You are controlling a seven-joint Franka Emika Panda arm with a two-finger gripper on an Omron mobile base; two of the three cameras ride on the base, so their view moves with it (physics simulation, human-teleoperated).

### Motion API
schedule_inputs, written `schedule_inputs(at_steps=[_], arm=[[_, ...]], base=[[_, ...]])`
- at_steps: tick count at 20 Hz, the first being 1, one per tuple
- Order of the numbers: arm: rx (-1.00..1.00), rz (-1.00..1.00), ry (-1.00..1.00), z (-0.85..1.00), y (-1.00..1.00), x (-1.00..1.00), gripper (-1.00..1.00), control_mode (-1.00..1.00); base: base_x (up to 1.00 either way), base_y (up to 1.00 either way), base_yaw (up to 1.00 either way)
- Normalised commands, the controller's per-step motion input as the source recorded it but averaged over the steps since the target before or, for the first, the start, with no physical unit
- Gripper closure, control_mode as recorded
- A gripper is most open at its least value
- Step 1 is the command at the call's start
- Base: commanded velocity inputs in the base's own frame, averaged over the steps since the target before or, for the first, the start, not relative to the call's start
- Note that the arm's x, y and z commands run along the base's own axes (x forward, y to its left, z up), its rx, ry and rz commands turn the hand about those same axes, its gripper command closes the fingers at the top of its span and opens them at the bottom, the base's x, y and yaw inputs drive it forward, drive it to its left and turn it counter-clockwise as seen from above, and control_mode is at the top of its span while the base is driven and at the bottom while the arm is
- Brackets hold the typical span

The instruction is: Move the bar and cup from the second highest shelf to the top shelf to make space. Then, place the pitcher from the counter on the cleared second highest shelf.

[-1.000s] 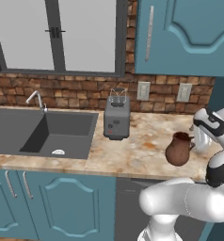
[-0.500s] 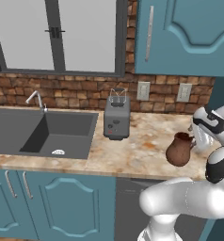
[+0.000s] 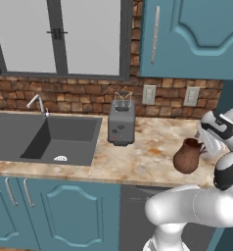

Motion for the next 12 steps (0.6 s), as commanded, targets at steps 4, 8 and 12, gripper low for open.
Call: schedule_inputs(at_steps=[4, 8, 12], arm=[[-0.07, 0.17, 0.01, -0.18, 0.14, -0.25, -1.00, -1.00], [-0.08, 0.16, 0.02, -0.13, 0.21, -0.25, 1.00, -1.00], [-0.07, 0.11, 0.01, -0.10, 0.33, -0.18, 1.00, -1.00]], base=[[0.00, 0.00, 0.00], [0.00, 0.00, 0.00], [0.00, 0.00, 0.00]])
